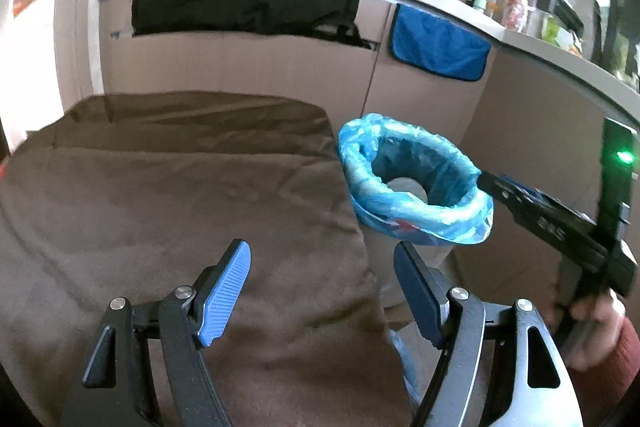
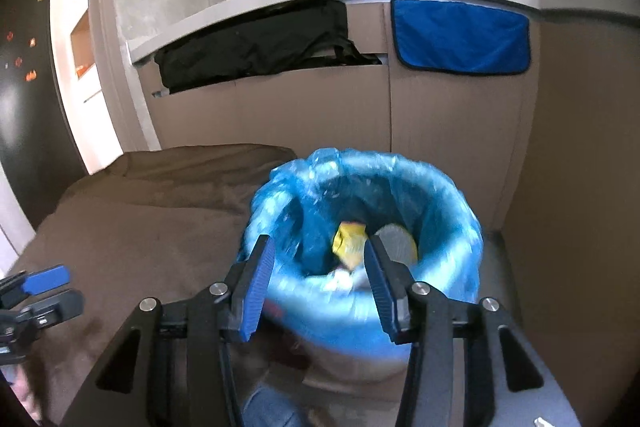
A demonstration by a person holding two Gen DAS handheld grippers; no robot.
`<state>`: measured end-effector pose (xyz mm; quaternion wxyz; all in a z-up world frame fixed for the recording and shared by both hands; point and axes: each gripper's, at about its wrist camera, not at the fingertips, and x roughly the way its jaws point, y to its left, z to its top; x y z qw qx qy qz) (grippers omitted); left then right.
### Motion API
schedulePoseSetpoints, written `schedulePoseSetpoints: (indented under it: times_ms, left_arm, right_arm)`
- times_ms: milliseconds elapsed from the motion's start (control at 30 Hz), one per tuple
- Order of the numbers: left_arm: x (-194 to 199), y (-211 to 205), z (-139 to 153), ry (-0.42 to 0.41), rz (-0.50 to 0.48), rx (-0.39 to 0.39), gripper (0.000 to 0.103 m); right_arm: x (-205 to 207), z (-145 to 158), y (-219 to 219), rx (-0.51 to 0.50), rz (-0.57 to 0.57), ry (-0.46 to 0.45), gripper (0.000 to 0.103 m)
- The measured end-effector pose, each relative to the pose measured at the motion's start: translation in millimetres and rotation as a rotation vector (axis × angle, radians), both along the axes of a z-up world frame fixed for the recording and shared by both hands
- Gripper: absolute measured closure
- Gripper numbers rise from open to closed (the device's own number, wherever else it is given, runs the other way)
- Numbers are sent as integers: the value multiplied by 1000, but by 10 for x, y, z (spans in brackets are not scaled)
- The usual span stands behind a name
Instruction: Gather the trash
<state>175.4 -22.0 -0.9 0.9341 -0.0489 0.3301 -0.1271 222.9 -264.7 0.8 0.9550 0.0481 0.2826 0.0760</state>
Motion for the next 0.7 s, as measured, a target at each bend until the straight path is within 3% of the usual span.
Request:
schedulePoseSetpoints:
  times_ms: [200, 333, 433, 600, 700]
  left_arm:
    - [-508, -101, 110, -106, 7, 84, 29]
    - [-860, -32, 208, -176, 35, 133, 29]
    - [-1025, 24, 209, -175, 67, 157, 29]
    - [-1247, 33, 112, -154, 65, 186, 29]
    - [-1369, 32, 102, -172, 81, 212, 29]
  right_arm:
    - [-731, 46, 136, 42, -47, 14, 57]
    - [-1223, 26, 380, -12, -48, -15, 56]
    - [-1556, 12, 509, -50, -74, -64, 53]
    - [-1920, 23, 584, -29, -93, -113, 50]
    - [-2054, 60, 687, -89, -91, -156, 49]
